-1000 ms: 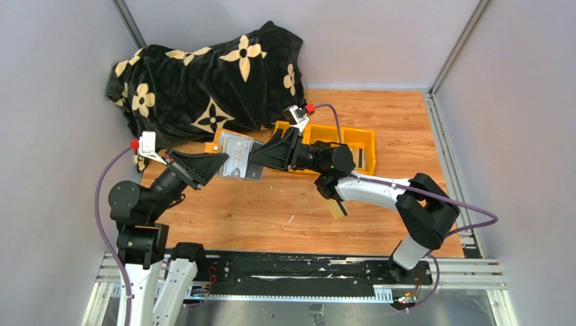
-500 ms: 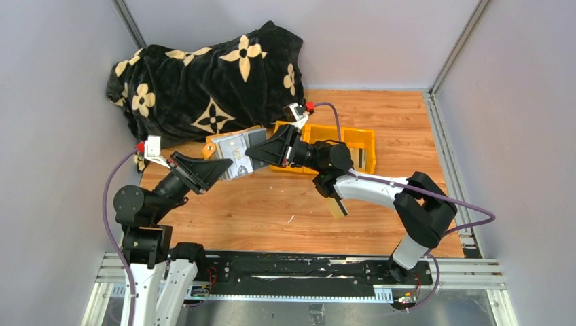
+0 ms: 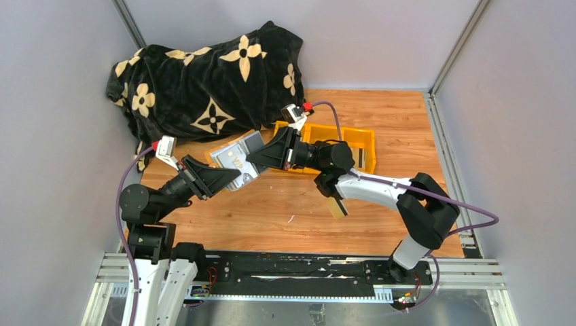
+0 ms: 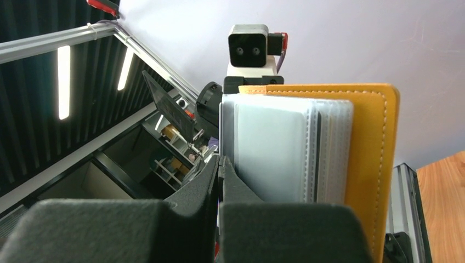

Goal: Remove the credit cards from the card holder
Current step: Remove the credit card from the card holder.

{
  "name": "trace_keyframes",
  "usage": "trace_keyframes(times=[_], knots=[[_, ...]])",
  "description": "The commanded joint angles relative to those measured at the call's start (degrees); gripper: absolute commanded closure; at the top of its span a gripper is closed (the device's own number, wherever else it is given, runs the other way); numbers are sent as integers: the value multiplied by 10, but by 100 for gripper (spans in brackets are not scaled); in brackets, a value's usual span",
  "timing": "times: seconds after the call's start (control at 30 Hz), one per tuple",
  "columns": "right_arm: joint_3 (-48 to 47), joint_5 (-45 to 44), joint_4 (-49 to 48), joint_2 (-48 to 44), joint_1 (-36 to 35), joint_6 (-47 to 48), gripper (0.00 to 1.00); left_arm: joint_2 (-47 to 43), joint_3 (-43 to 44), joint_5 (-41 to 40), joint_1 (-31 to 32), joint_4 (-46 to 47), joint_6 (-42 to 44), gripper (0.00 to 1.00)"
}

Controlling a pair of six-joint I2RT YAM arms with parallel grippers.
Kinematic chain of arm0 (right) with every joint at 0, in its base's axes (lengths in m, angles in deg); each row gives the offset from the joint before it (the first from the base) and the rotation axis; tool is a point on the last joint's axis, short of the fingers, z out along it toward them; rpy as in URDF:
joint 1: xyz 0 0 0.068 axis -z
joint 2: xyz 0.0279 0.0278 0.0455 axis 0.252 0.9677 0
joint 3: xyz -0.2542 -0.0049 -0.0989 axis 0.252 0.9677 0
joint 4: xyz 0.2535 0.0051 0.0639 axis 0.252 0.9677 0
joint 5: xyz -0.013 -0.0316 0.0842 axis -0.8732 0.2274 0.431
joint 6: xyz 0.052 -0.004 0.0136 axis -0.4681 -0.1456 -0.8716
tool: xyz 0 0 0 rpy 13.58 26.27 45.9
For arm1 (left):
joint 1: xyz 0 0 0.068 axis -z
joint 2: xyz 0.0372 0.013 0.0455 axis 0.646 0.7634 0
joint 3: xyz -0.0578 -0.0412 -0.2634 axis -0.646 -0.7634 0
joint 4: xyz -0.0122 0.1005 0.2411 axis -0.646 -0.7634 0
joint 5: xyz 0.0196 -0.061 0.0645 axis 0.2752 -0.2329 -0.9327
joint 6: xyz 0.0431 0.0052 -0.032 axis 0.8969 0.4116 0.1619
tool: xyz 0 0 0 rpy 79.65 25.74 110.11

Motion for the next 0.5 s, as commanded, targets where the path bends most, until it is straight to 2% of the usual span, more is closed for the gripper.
trace_keyframes(times=[0.0,0.1,0.2,0.37,0.47], knots=[[6,32,12,-57,9,39,100,7,-8,32,3,20,-13,84],[8,51,110,-88,8,118,77,6,1,12,3,-1,3,95],[13,53,188,-121,3,180,64,5,10,-23,3,-28,24,98],[15,53,246,-131,-4,228,56,6,13,-45,3,-38,26,99],[14,44,272,-127,-13,253,56,7,20,-45,3,-39,24,100]])
